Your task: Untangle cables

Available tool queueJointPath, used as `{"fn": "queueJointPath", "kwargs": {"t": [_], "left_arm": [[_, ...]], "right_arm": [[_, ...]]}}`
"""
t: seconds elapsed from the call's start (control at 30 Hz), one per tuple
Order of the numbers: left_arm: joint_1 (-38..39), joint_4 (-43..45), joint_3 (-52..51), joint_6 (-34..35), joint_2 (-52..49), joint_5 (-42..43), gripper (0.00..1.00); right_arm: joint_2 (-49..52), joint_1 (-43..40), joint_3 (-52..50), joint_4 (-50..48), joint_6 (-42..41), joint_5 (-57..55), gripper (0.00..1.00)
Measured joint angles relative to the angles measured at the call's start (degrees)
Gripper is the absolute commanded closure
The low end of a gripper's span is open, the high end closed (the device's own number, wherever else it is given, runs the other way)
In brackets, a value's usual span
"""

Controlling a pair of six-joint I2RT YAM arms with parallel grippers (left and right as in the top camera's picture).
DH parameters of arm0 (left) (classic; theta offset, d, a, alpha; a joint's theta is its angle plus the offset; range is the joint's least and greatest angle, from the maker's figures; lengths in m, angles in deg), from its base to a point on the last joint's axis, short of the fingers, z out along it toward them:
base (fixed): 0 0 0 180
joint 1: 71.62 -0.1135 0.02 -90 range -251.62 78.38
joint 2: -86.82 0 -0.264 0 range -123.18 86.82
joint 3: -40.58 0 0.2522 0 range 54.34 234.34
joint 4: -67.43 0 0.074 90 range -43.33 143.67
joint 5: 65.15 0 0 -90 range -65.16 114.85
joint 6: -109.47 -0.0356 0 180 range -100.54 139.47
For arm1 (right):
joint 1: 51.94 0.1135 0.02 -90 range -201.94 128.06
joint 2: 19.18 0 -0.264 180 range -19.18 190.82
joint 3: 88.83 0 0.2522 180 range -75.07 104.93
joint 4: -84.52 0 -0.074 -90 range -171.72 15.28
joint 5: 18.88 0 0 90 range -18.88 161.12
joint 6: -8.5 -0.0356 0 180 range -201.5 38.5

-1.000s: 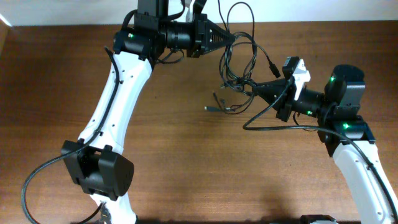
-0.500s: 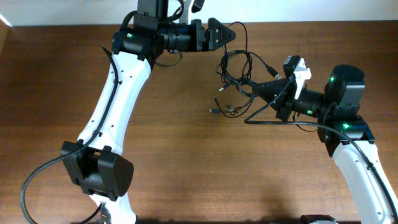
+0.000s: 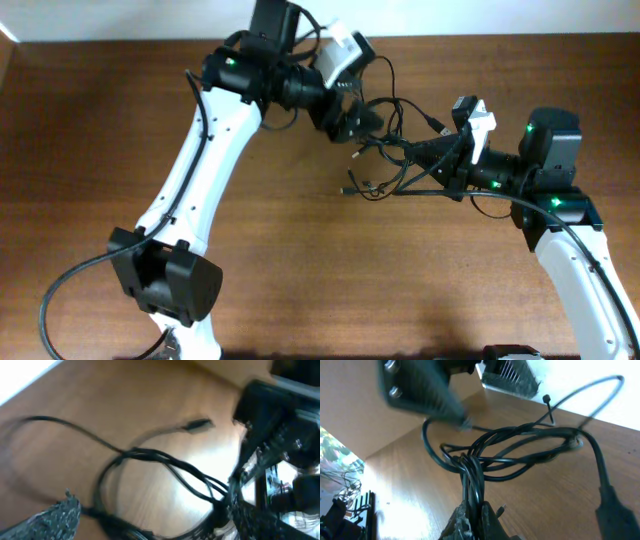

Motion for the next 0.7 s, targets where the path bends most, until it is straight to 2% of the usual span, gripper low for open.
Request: {"fn": "queueJointPath", "kwargs": {"t": [0.1,0.17,0.23,0.33,0.5,0.7], "left_arm": [[2.2,-3.1,0.0,-7.1,0.0,-1.1,0.01],[2.2,-4.5,0.0,-8.5,0.0,-0.5,0.01],[2.1,-5.2,0.0,-9.3,0.1,1.0,0.08],[2.1,-6.4,0.0,-9.8,0.1,3.4,0.11],[2.3,-9.8,0.0,-12.6,0.1,6.3,0.11],[2.9,-7.8,0.0,-13.9,0.1,6.5,0.13]], "right_arm": [[0.0,0.0,0.0,0.2,1.0,0.0,0.96],[0.0,0.0,0.0,0.4,1.7,0.0,0.96],[0.0,0.0,0.0,0.4,1.9,0.0,0.96],[0.0,0.0,0.0,0.4,2.1,-0.5,0.96],[0.2,0.0,0.0,0.4,2.1,-0.7,0.96],[0.2,0.0,0.0,0.4,2.1,1.1,0.96]]}}
